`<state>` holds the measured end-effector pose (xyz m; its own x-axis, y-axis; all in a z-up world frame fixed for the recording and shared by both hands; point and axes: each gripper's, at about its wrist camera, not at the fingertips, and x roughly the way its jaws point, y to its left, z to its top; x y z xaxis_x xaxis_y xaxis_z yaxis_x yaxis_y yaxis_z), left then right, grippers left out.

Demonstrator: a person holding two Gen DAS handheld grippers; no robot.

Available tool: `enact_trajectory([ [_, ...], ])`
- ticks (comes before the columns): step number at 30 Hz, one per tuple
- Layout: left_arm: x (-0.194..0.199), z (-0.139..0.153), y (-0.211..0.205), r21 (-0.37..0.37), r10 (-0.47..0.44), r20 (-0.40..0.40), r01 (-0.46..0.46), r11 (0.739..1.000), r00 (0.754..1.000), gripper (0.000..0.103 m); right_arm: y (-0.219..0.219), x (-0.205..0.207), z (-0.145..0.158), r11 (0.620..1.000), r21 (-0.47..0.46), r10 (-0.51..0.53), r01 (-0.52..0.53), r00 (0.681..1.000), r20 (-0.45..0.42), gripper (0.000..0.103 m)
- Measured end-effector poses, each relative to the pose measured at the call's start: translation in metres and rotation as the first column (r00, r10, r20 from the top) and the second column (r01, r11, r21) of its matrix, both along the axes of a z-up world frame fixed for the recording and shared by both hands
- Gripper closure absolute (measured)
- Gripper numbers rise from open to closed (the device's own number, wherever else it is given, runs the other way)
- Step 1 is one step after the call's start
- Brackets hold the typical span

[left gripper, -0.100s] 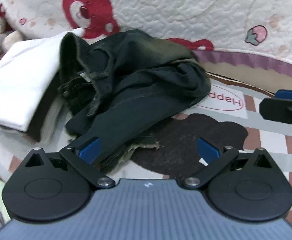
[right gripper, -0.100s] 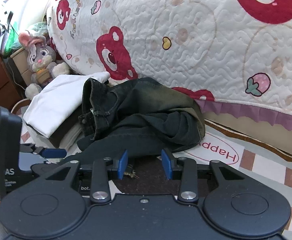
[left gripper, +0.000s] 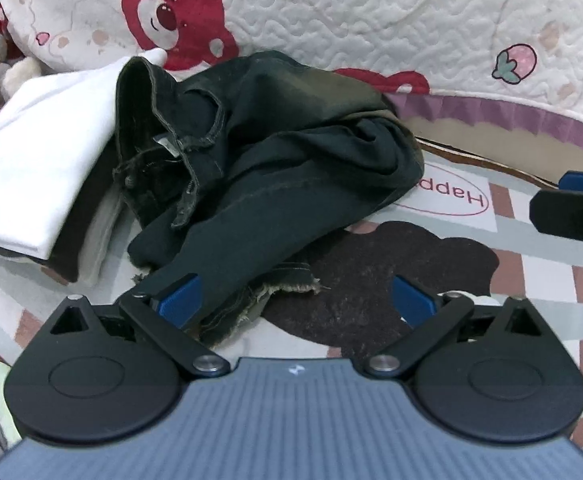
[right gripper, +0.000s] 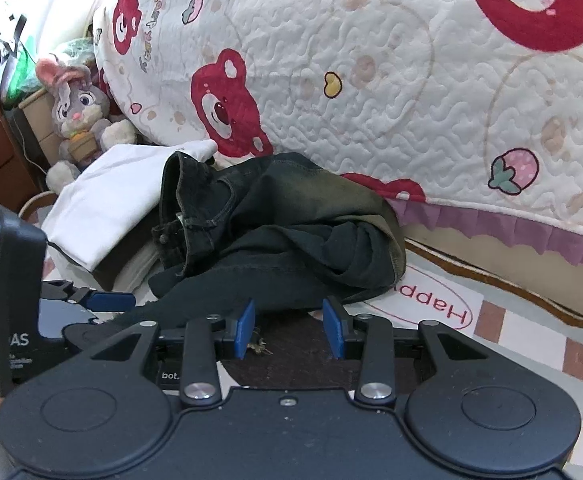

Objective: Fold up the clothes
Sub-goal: 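Move both grippers toward the crumpled dark jeans on the mat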

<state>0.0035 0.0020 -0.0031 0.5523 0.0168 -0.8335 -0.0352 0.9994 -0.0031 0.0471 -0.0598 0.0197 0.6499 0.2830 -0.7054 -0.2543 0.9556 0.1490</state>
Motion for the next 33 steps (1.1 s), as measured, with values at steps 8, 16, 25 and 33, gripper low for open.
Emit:
enact_trajectory([
  [8, 0.011, -0.013, 0.019, -0.052, 0.097, -0.045, -0.099, 0.994, 0.994, 0.004, -0.009, -0.005, -0.004, 1.0, 0.03, 0.009, -0.008, 1.0, -0.015, 0.059],
  [16, 0.011, -0.018, 0.029, -0.026, 0.1, -0.02, -0.101, 0.995, 0.995, 0.004, 0.002, -0.005, -0.015, 0.999, 0.05, 0.013, -0.01, 0.999, -0.044, 0.059],
  [25, 0.001, -0.007, 0.032, -0.048, 0.123, 0.107, -0.118, 0.992, 0.987, 0.004, 0.001, -0.007, -0.011, 0.999, 0.049, 0.013, -0.011, 0.999, -0.032, 0.058],
  [33, -0.001, -0.008, 0.034, -0.075, 0.123, 0.116, -0.115, 0.991, 0.986, 0.004, -0.003, -0.009, -0.021, 0.994, 0.111, 0.011, -0.002, 0.997, -0.08, 0.057],
])
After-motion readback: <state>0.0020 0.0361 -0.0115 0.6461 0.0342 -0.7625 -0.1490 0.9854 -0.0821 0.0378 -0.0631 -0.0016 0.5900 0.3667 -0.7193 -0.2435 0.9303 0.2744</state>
